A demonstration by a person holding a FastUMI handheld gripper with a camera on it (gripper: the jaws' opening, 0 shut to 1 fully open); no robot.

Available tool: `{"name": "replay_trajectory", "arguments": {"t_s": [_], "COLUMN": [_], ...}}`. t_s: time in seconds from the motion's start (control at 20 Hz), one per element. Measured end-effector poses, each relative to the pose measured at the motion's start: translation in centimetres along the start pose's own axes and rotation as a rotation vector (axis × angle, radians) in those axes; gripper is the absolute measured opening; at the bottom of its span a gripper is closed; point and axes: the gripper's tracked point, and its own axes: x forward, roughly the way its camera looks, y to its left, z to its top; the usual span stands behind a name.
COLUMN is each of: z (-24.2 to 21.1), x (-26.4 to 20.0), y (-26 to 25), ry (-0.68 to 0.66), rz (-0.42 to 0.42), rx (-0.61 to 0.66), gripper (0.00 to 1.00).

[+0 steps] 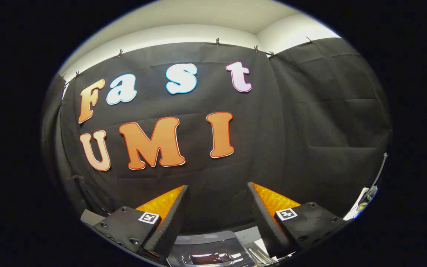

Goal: Put the clothes into the washing machine and then close the washing machine lid.

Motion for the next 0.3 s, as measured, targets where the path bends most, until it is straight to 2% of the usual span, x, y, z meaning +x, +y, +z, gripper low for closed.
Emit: {"name": "replay_trajectory", "arguments": {"t_s": [0.3], "z": [1.6], "x": [-1.4], "y": [-0.8], "ry": [-0.043], "rz": [-0.009], "rx": [0.012], "gripper": [0.98]}}
